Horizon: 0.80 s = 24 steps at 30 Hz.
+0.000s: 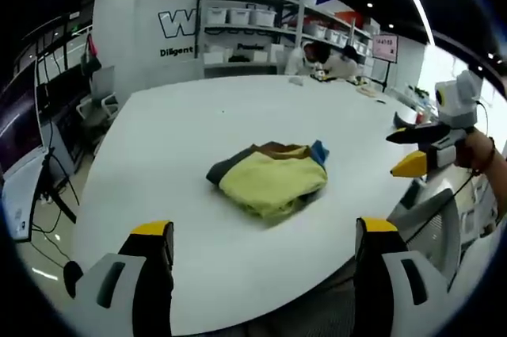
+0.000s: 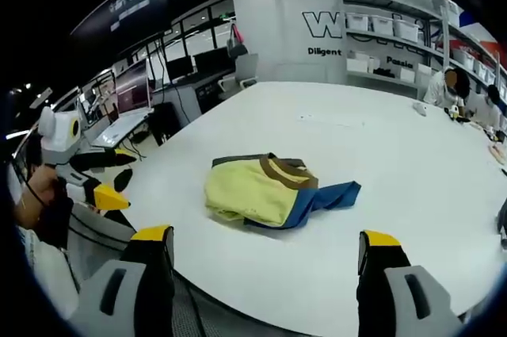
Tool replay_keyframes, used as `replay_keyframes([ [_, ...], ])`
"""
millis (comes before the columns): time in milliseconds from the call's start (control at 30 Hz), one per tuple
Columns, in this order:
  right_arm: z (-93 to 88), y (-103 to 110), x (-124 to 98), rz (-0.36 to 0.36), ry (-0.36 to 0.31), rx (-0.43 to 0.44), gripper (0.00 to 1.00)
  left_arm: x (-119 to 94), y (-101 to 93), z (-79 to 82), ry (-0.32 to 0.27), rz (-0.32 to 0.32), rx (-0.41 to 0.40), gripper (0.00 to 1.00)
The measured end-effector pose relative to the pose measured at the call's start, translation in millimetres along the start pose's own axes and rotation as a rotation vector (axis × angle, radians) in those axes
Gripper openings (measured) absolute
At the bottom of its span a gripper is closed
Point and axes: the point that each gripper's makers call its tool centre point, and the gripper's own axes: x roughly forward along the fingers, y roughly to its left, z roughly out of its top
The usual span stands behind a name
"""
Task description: Fold the garment on the visible template until the final outline fits inside the template.
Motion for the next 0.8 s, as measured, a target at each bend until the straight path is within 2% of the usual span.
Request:
replay_keyframes([
  [800,-7.9,-2.5,-0.1,-0.014,0.018,0.004,0.95,2.3,0.1,-3.1,0.017,-0.004,0.007,0.96],
])
